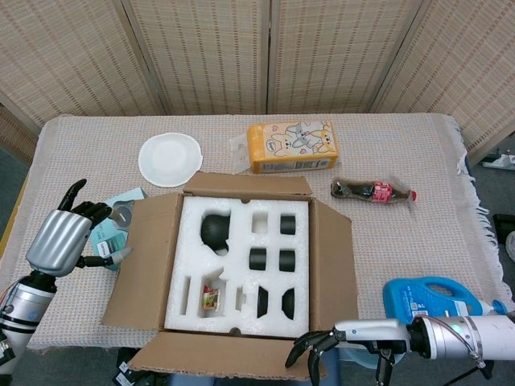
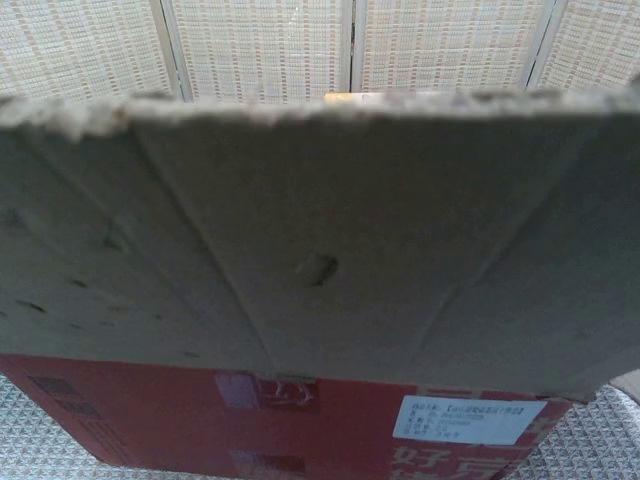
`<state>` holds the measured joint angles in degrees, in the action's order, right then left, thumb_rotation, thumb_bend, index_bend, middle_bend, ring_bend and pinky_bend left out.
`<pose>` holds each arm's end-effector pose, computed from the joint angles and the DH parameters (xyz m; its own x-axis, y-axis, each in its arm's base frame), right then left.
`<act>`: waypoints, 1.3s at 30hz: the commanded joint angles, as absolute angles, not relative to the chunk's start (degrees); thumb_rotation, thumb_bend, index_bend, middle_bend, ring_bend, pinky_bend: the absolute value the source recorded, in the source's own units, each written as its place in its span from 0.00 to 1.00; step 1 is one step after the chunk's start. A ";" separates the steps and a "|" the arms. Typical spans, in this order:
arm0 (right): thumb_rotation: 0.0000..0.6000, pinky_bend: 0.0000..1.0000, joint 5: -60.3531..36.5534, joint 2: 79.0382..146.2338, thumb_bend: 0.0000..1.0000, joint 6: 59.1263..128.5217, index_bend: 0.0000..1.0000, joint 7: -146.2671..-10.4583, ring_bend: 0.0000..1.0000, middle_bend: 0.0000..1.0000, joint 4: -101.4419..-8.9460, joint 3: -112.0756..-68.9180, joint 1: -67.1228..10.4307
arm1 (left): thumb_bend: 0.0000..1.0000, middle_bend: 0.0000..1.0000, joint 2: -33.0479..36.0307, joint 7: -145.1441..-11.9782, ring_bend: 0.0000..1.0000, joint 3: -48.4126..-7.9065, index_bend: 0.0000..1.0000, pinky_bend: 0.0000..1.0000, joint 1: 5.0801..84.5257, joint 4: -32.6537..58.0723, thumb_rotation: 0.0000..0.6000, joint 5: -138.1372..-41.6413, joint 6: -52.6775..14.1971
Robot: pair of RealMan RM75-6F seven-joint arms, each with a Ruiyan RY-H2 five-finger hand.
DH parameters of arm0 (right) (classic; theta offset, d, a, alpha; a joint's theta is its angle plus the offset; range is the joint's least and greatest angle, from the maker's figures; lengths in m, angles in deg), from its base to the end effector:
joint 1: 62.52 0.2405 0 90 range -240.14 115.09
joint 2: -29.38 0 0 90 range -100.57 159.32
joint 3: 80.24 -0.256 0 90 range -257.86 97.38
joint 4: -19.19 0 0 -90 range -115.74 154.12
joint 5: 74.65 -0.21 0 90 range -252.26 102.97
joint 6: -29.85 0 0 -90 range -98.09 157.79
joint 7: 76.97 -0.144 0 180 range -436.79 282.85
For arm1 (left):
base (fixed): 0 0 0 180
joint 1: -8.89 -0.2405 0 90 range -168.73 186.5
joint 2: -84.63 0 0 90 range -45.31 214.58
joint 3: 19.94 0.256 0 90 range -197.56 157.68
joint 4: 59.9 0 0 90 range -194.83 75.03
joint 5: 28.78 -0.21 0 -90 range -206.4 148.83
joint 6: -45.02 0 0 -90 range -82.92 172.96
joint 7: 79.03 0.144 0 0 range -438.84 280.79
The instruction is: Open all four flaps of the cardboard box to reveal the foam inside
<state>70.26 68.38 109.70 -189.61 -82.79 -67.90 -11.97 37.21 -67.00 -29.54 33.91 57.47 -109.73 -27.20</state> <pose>-0.1181 -0.1994 0.1756 -0.0519 -0.9985 -0.0146 -0.7186 0.0474 -0.6938 -0.1611 0.2659 0.1934 0.4593 -0.0234 0.8880 0.8318 -0.3394 -0.4392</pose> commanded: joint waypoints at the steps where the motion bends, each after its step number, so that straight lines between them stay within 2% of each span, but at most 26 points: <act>1: 0.79 0.00 69.51 68.76 0.08 110.39 0.38 -187.92 0.12 0.19 -83.27 -66.30 -11.38 | 0.22 0.45 37.29 -67.24 0.42 -29.56 0.44 0.00 33.79 57.33 0.34 -109.81 -27.33; 13: 0.80 0.00 60.05 66.47 0.08 108.94 0.38 -177.12 0.12 0.19 -84.30 -63.88 -12.81 | 0.22 0.45 36.97 -67.82 0.42 -29.50 0.44 0.00 33.48 56.62 0.34 -109.79 -27.37; 22: 0.80 0.00 40.57 64.11 0.08 101.54 0.38 -140.00 0.12 0.18 -89.59 -67.97 -22.99 | 0.22 0.43 34.86 -67.96 0.41 -29.57 0.41 0.00 32.53 53.94 0.35 -107.54 -28.63; 28: 0.80 0.00 29.52 68.14 0.08 103.52 0.34 -118.73 0.11 0.17 -88.71 -71.13 -30.78 | 0.22 0.41 33.24 -69.38 0.40 -29.52 0.36 0.00 30.81 51.26 0.37 -106.30 -31.01; 30: 0.84 0.00 27.13 69.67 0.08 104.74 0.31 -113.49 0.11 0.16 -87.65 -71.90 -33.04 | 0.22 0.40 32.67 -69.68 0.39 -29.46 0.34 0.00 30.09 50.37 0.38 -106.12 -32.10; 32: 0.87 0.00 24.92 71.05 0.08 106.22 0.27 -108.89 0.10 0.15 -86.40 -72.63 -35.25 | 0.22 0.39 31.96 -69.92 0.39 -29.36 0.33 0.00 29.26 49.41 0.42 -106.14 -33.42; 34: 0.89 0.00 22.98 72.50 0.08 107.62 0.24 -104.75 0.10 0.13 -84.82 -73.27 -37.33 | 0.22 0.37 31.44 -69.96 0.38 -29.14 0.31 0.00 28.37 48.54 0.55 -106.36 -34.72; 37: 0.99 0.00 20.54 74.52 0.09 109.40 0.15 -99.68 0.08 0.09 -82.33 -73.97 -40.12 | 0.22 0.36 30.36 -70.01 0.36 -28.88 0.29 0.00 27.05 47.16 0.64 -106.77 -36.83; 39: 1.00 0.00 19.31 75.82 0.09 110.94 0.10 -97.61 0.07 0.07 -80.89 -74.38 -41.89 | 0.22 0.35 29.75 -70.19 0.36 -28.66 0.29 0.00 26.28 46.49 0.73 -106.88 -37.83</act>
<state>21.96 73.38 108.54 -100.79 -83.34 -73.04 -38.87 30.26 -70.04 -28.87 26.84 46.90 -106.70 -37.23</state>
